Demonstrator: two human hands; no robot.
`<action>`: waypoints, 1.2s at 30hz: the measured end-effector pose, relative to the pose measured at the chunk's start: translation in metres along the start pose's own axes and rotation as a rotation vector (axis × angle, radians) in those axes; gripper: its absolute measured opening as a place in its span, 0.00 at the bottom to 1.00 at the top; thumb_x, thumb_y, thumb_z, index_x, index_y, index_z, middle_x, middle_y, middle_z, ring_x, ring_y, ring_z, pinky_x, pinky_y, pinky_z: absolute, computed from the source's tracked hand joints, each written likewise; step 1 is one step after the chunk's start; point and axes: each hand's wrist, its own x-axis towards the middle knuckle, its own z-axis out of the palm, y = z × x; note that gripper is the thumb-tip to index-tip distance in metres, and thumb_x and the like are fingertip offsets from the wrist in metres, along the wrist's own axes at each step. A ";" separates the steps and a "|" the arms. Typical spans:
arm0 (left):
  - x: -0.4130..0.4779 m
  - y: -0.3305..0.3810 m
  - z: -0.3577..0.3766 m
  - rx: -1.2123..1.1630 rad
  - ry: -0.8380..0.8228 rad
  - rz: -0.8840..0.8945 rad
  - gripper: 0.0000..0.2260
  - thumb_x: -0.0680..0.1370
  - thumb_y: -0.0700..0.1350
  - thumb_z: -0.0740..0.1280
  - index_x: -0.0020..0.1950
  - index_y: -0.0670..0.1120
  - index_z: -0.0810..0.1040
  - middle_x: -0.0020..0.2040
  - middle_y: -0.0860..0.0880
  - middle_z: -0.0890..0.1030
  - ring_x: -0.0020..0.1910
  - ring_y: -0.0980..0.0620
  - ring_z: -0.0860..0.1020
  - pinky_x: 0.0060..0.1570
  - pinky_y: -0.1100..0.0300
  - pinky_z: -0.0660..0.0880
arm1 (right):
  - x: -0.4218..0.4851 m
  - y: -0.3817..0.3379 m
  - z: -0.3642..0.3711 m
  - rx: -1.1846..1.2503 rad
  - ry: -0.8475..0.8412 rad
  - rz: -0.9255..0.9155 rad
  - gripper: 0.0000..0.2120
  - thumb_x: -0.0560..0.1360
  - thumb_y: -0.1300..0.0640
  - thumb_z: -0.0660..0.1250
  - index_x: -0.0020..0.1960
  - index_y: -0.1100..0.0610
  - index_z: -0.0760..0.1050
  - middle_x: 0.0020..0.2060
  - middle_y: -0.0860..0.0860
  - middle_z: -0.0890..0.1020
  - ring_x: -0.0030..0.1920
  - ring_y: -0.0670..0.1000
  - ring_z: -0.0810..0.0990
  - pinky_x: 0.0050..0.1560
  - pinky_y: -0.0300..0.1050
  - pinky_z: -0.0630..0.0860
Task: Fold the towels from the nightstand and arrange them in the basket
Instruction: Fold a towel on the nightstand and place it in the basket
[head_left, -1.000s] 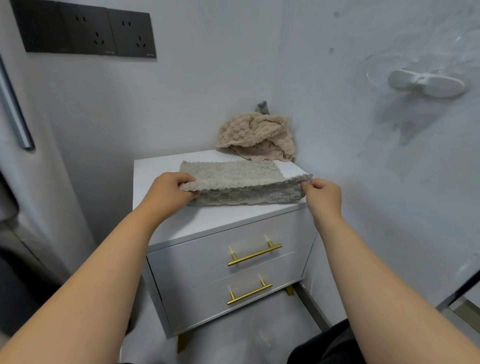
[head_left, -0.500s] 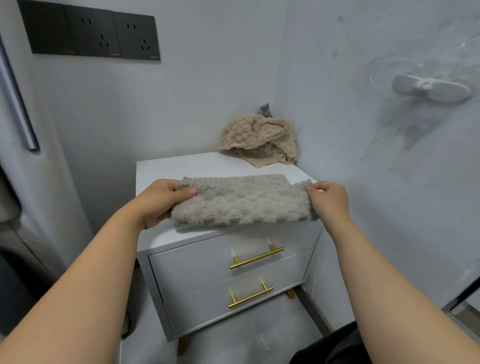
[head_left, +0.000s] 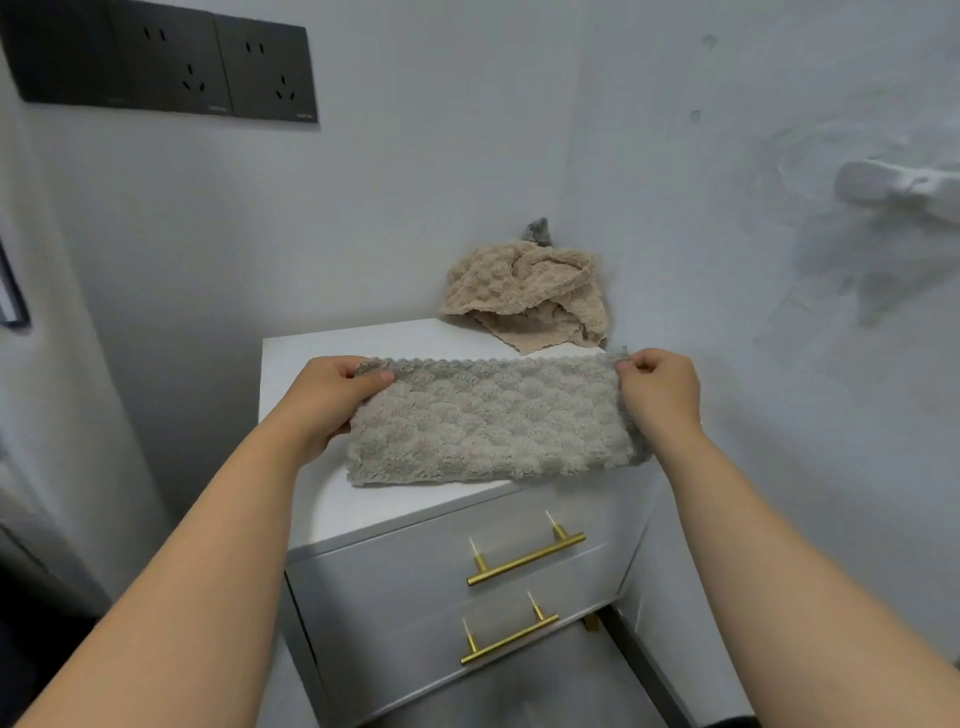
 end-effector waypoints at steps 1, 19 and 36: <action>0.005 0.000 0.000 -0.009 0.009 0.000 0.05 0.78 0.42 0.67 0.44 0.42 0.80 0.37 0.45 0.81 0.31 0.52 0.78 0.31 0.63 0.75 | 0.004 0.000 0.004 -0.008 -0.001 -0.001 0.08 0.76 0.60 0.64 0.41 0.59 0.79 0.36 0.54 0.80 0.41 0.53 0.76 0.42 0.41 0.66; 0.047 -0.021 0.015 0.613 0.345 0.159 0.11 0.74 0.48 0.71 0.55 0.47 0.81 0.43 0.51 0.78 0.47 0.49 0.76 0.45 0.60 0.67 | 0.035 0.020 0.043 -0.489 -0.137 -0.013 0.11 0.75 0.53 0.63 0.38 0.57 0.78 0.36 0.54 0.82 0.42 0.58 0.79 0.39 0.45 0.74; 0.035 -0.018 0.087 1.275 -0.242 0.063 0.27 0.80 0.62 0.43 0.77 0.57 0.41 0.78 0.53 0.40 0.77 0.46 0.39 0.71 0.35 0.41 | 0.011 -0.002 0.053 -0.679 -0.292 -0.248 0.10 0.75 0.60 0.59 0.35 0.57 0.69 0.36 0.52 0.73 0.40 0.55 0.72 0.29 0.42 0.59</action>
